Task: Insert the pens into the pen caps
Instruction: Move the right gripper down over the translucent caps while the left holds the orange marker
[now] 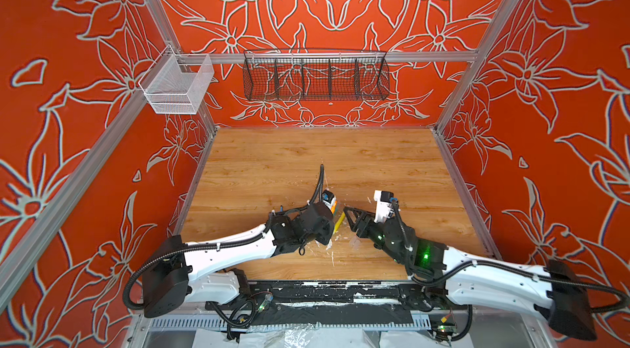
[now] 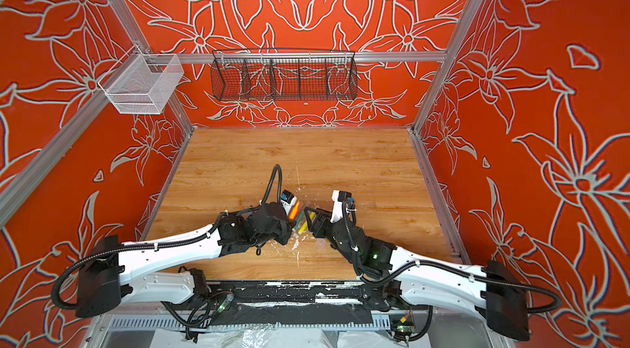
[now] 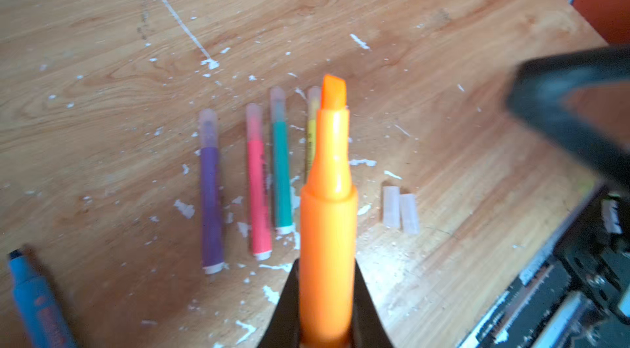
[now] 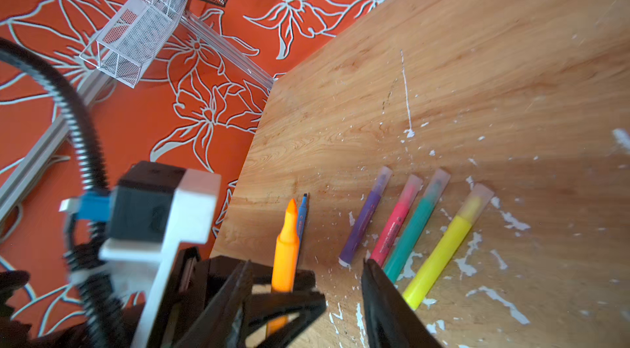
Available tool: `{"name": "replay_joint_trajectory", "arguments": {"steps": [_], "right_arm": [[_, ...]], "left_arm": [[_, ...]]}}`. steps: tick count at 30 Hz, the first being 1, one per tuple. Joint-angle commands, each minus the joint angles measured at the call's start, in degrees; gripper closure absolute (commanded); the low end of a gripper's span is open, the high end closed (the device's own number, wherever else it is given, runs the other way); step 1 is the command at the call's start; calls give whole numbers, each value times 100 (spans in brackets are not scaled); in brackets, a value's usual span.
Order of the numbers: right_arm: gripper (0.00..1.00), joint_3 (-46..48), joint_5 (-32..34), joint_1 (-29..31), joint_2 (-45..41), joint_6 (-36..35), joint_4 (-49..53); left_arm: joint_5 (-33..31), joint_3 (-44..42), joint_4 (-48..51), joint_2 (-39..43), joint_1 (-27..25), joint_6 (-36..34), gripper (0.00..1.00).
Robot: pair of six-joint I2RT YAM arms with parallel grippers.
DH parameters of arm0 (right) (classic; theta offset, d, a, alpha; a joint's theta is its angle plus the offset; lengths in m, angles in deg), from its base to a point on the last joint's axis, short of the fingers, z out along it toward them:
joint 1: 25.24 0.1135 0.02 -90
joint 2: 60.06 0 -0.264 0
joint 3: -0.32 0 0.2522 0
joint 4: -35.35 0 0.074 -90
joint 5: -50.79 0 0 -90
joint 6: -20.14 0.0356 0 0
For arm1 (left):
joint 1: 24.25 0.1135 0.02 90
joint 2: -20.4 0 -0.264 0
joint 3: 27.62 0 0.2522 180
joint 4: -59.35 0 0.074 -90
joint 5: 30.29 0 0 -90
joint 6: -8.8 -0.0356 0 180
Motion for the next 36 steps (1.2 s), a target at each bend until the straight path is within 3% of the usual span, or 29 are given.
{"name": "replay_joint_trajectory", "arguments": {"steps": [1,7,10,12,17,24,36], "right_arm": [[45,-365,330,7,-364,-345,1990],[44,-1086,387,4,-112,-510,4003],[44,-1319,262,8,341,-553,4476],[43,-1435,145,8,682,-572,4643],[44,-1566,-125,8,1550,-619,4688],[43,-1645,-330,-9,2598,-584,4503],[47,-1742,-1001,-9,3501,-496,4072]], "left_arm": [[3,-138,603,489,376,119,100],[-661,-284,1499,1172,380,99,100],[-1032,-550,1575,1258,379,234,100],[-889,-624,1486,1272,343,270,100],[-1138,-731,1540,1276,162,454,100],[-1505,-1065,1509,2160,146,640,100],[-1625,-993,1594,2031,142,717,100]]}}
